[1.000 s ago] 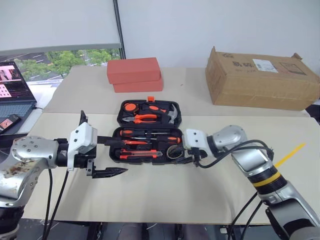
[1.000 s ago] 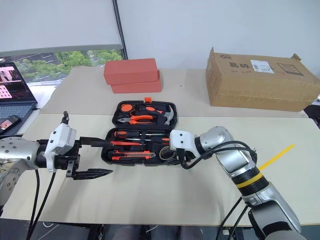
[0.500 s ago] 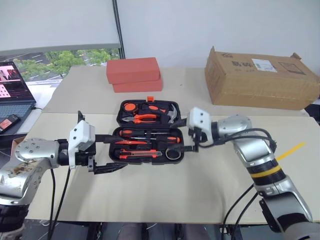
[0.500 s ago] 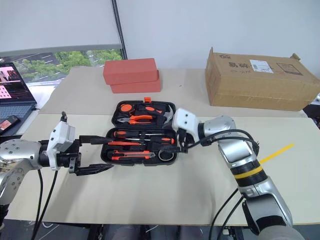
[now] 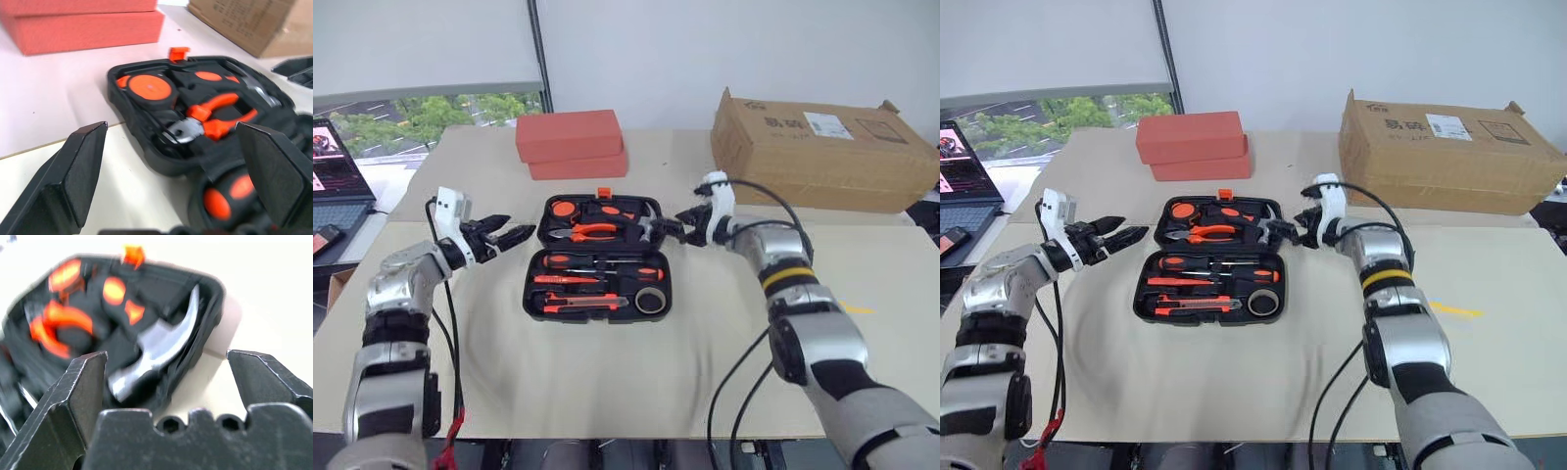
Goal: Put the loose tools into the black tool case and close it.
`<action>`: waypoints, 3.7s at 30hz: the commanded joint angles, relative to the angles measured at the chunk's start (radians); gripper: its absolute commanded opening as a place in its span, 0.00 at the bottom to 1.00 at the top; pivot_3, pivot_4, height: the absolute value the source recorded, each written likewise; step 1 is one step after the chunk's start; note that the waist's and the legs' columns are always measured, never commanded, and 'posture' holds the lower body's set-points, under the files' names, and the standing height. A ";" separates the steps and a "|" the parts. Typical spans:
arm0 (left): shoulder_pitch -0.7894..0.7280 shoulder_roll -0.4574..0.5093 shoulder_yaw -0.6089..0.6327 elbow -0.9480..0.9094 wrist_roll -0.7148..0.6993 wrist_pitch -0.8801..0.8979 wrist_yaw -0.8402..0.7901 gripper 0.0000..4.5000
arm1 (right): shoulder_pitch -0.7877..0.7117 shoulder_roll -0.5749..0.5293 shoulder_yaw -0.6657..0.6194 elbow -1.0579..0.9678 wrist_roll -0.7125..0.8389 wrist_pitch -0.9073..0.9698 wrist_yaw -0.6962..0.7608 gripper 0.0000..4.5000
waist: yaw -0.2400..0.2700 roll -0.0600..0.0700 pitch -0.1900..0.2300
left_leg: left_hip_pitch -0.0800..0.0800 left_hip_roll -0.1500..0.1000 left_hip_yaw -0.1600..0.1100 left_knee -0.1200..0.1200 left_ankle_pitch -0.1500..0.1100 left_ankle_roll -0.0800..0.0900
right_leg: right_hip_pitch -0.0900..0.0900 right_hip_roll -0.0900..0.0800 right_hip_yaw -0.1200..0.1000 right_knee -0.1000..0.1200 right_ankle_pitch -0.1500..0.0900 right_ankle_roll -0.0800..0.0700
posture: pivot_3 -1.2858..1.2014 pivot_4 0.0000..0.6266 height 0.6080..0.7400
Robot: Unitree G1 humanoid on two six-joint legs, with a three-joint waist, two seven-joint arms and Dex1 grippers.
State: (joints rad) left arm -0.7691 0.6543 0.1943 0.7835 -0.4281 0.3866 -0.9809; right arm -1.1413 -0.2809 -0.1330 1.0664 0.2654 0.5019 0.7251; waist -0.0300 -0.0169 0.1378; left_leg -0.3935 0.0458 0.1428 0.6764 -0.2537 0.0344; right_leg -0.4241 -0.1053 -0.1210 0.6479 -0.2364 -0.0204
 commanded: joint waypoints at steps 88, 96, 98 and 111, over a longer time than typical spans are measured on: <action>-0.129 -0.068 0.103 0.143 0.093 -0.016 -0.110 0.01 | -0.041 -0.014 -0.092 0.030 0.009 -0.221 0.163 0.00 | -0.024 0.001 0.001 | -0.005 -0.001 -0.001 0.001 0.002 -0.003 | -0.005 -0.001 0.000 0.004 0.000 0.000 | 0.52 0.24 0.79; 0.028 -0.148 0.007 -0.163 0.183 -0.260 -0.013 0.01 | 0.066 -0.016 -0.054 -0.084 -0.015 -0.441 0.222 0.00 | -0.015 0.001 0.001 | -0.006 -0.001 -0.001 0.000 0.002 -0.003 | -0.006 -0.001 0.000 0.002 0.000 0.000 | 0.52 0.24 0.79; 0.038 -0.153 0.006 -0.182 0.197 -0.337 0.021 0.01 | 0.091 -0.026 -0.051 -0.102 -0.022 -0.484 0.231 0.00 | -0.015 0.001 0.001 | -0.005 -0.001 -0.001 0.000 0.002 -0.003 | -0.006 -0.001 0.000 0.002 0.000 0.000 | 0.52 0.24 0.79; 0.220 -0.061 -0.103 -0.195 0.492 -1.128 0.228 0.01 | 0.287 -0.104 -0.002 -0.214 -0.116 -1.000 0.267 0.00 | -0.011 0.001 0.001 | -0.005 0.000 -0.001 0.000 0.002 -0.003 | -0.005 -0.002 0.000 0.002 0.000 0.000 | 0.52 0.24 0.79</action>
State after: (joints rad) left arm -0.5409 0.5688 0.1031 0.6071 0.0201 -0.6191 -0.7872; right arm -0.8313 -0.3628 -0.1296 0.9474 0.1500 -0.3628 0.9858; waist -0.0410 -0.0157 0.1389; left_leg -0.3985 0.0453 0.1424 0.6766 -0.2514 0.0317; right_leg -0.4296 -0.1077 -0.1214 0.6493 -0.2361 -0.0205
